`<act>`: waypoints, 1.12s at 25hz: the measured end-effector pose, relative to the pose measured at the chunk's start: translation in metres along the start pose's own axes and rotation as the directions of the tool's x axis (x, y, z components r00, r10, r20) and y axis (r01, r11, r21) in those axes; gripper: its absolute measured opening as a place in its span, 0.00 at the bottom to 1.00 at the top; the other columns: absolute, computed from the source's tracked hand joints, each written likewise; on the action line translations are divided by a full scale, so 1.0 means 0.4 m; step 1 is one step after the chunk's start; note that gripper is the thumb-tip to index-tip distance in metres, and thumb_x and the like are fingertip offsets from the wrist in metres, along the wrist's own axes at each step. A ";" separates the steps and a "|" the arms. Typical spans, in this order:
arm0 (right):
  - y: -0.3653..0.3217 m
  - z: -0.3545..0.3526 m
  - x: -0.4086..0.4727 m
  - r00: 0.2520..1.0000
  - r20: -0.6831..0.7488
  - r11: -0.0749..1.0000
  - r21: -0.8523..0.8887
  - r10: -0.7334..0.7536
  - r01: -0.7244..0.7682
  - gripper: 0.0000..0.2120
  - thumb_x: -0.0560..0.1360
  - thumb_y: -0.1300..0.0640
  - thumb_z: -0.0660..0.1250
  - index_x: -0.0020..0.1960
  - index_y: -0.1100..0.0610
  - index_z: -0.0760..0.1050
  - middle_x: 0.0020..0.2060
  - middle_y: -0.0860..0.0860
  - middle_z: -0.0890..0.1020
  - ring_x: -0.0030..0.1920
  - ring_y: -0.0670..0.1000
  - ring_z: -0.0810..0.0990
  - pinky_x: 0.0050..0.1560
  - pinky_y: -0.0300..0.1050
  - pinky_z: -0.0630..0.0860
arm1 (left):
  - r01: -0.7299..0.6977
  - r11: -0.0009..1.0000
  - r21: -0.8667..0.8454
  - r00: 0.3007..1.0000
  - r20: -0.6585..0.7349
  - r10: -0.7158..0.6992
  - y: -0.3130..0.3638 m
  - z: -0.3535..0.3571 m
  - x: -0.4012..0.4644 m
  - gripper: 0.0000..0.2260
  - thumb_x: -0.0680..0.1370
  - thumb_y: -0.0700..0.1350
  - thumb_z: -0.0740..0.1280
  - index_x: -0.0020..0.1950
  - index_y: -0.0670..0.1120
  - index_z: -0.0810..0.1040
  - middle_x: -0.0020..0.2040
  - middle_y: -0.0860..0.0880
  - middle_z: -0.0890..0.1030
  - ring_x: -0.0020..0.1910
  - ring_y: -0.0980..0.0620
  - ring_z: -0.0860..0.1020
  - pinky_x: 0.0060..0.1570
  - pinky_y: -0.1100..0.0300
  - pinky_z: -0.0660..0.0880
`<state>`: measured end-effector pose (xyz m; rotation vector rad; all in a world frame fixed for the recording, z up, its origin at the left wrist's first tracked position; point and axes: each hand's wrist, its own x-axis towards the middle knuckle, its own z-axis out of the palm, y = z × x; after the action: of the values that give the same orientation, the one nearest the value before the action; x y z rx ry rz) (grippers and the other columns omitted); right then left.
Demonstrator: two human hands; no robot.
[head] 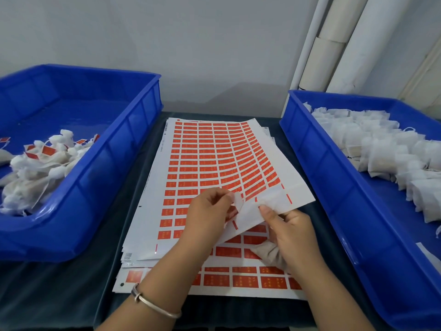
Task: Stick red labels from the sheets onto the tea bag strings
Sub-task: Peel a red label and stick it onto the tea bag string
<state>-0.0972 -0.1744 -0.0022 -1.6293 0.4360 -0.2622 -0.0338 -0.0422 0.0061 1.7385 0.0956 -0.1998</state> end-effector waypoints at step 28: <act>-0.170 0.018 -0.048 0.898 0.334 0.895 -0.239 -0.287 0.376 0.03 0.69 0.46 0.66 0.39 0.40 0.79 0.41 0.38 0.79 0.45 0.38 0.78 0.44 0.27 0.74 | 0.047 0.946 -0.322 0.997 -0.037 -0.062 0.028 -0.039 -0.024 0.09 0.78 0.45 0.64 0.42 0.51 0.82 0.37 0.54 0.84 0.41 0.54 0.83 0.43 0.63 0.79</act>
<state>-0.1028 -0.1554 0.0660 -2.0064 -0.0421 -0.2148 -0.0401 -0.0282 0.0213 1.4164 0.1999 -0.1737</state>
